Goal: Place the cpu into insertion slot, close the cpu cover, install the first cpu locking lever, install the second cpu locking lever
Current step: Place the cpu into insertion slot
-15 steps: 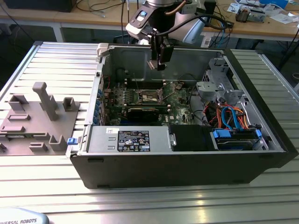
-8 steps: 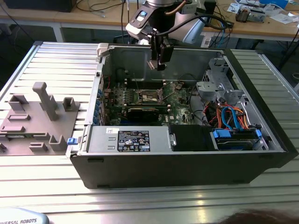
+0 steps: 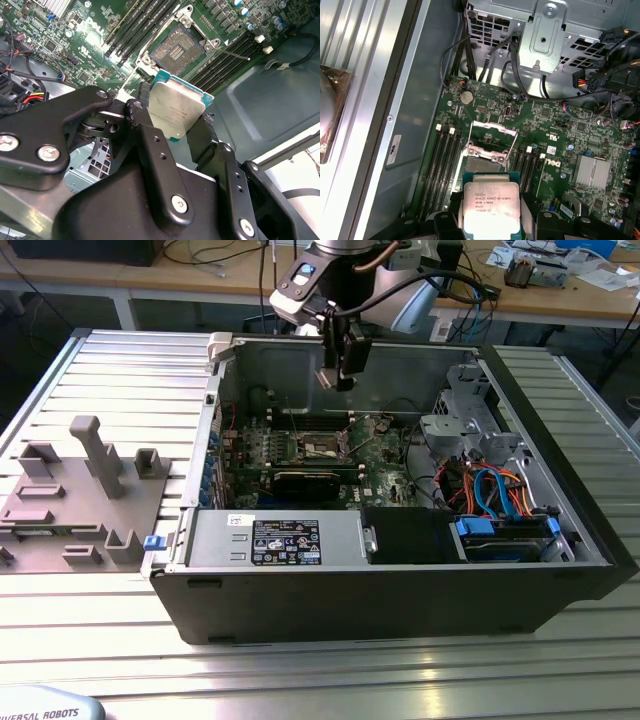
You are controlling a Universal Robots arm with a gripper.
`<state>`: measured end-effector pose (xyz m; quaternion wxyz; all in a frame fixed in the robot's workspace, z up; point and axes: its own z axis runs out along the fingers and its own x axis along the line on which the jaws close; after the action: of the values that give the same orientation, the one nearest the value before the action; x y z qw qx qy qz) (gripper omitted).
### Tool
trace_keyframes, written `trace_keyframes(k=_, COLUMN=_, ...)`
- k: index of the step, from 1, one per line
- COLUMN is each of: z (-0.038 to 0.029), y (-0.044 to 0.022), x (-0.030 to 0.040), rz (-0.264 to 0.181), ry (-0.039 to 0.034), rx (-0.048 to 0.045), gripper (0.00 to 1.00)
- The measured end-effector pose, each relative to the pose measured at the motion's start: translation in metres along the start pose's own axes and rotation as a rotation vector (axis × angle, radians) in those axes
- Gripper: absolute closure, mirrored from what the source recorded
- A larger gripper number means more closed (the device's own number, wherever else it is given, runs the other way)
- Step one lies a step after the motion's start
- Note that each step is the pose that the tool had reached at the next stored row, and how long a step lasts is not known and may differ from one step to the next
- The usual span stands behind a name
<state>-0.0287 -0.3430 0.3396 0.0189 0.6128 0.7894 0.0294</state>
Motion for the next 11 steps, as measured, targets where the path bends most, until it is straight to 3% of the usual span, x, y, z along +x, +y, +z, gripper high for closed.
trace_keyframes(k=11, z=-0.0001, y=0.0003, x=0.0006, rz=0.003, ry=-0.0023, rx=0.0007, gripper=0.46)
